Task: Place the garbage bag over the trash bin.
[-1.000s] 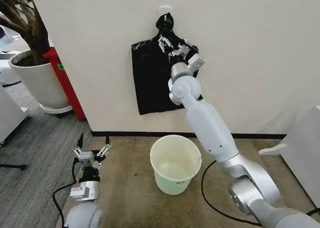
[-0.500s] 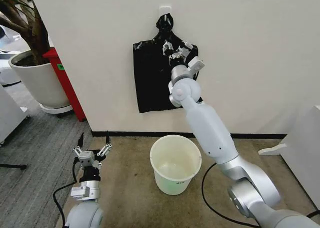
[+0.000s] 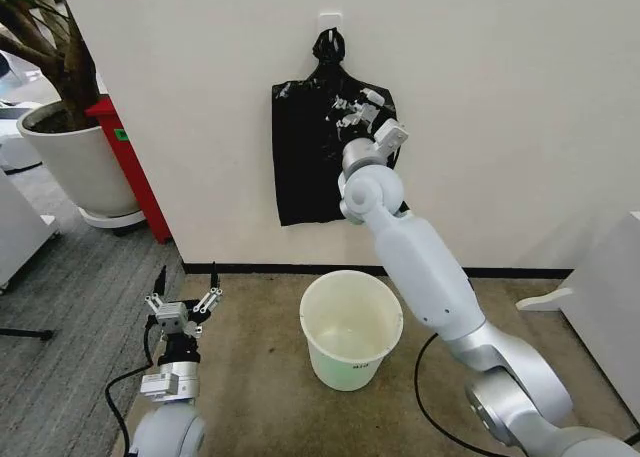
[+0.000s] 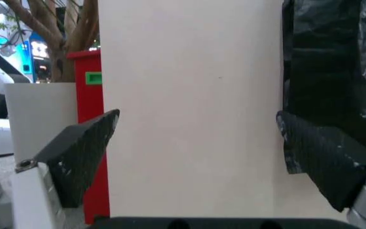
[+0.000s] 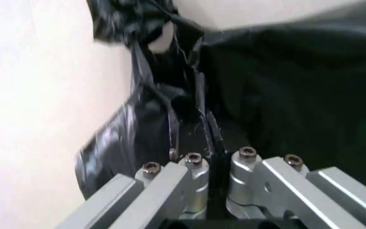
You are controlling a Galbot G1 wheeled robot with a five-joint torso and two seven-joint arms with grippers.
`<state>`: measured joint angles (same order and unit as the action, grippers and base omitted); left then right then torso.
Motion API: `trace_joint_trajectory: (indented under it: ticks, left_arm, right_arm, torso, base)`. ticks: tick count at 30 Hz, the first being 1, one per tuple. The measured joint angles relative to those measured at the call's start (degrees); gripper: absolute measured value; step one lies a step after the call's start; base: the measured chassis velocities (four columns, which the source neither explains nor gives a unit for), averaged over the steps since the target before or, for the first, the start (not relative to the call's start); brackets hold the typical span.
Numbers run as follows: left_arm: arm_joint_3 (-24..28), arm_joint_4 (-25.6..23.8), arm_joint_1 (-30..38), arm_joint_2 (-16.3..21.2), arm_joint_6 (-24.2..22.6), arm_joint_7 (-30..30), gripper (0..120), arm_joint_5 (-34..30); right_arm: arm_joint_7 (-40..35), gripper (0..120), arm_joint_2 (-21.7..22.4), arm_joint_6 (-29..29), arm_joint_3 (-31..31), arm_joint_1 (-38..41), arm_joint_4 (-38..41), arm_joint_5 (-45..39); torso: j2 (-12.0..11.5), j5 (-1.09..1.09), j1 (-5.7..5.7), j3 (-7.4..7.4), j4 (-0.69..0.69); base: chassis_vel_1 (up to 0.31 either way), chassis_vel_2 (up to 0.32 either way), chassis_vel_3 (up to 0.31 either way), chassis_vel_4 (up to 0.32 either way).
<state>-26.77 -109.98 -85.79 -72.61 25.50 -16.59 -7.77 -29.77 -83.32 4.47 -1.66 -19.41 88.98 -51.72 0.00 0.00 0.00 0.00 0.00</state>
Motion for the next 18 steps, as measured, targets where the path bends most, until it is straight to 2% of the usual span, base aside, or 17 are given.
trace_joint_trajectory:
  ticks: [5,18]
  left_arm:
    - [0.1,0.0,-0.1,-0.1,0.0,0.0,97,0.0]
    - [0.2,-0.1,-0.1,-0.2,0.1,0.0,97,0.2]
  right_arm:
    - [-2.1,0,-0.4,2.3,-0.7,-1.2,1.1,1.0]
    - [-2.4,0,1.1,2.8,-1.1,-3.7,2.7,1.3]
  torso:
    - [0.0,0.00,0.00,0.00,0.00]
    - [0.0,0.00,0.00,0.00,0.00]
  base:
    - [0.000,0.000,0.000,0.000]
    - [0.000,0.000,0.000,0.000]
